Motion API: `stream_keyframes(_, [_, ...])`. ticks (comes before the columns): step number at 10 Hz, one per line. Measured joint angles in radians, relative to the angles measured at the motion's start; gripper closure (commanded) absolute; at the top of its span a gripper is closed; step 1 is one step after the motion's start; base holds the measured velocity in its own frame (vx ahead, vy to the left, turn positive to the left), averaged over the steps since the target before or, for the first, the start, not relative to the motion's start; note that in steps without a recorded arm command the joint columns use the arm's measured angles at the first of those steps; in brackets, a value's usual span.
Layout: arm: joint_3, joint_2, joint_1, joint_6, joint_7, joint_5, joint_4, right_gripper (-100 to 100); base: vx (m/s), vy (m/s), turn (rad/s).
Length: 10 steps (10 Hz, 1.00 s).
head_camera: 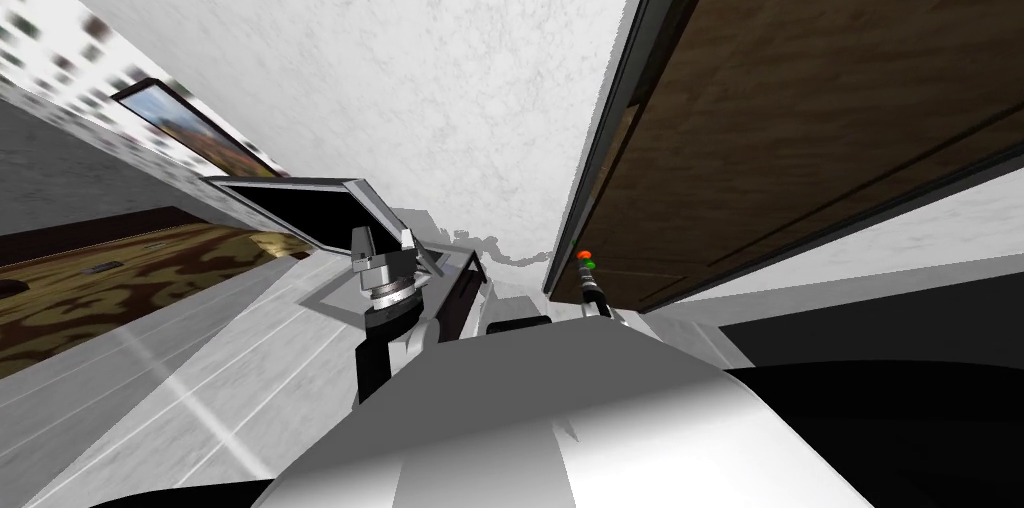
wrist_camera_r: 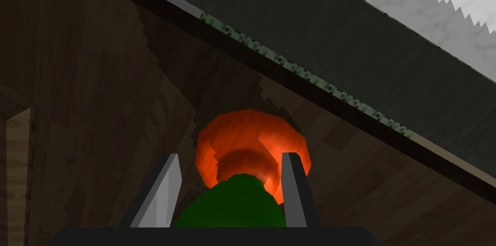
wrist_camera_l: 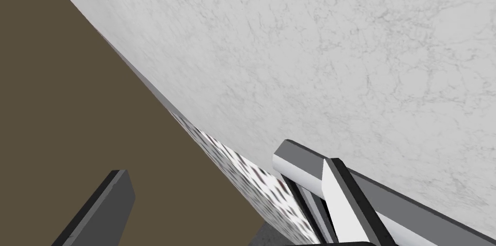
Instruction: Pull the door open
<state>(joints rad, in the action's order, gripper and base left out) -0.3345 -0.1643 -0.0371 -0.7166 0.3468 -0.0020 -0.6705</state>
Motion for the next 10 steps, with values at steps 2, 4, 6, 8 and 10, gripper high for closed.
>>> stream_keyframes(2, [0.001, -0.006, -0.017, -0.012, -0.049, -0.012, 0.029, 100, -0.051, -0.013, 0.07])
stream_keyframes(4, [0.005, 0.007, 0.015, 0.013, -0.104, -0.029, -0.035, 100, -0.083, -0.03, 0.115])
stream_keyframes(6, [0.005, -0.001, -0.016, -0.004, -0.137, -0.036, 0.012, 100, -0.031, -0.017, 0.057])
stream_keyframes(8, [0.005, -0.002, -0.021, -0.016, -0.191, -0.055, 0.023, 100, -0.077, -0.046, 0.122])
stream_keyframes(10, [0.002, -0.008, -0.057, -0.034, -0.235, -0.071, 0.073, 100, -0.055, -0.019, 0.078])
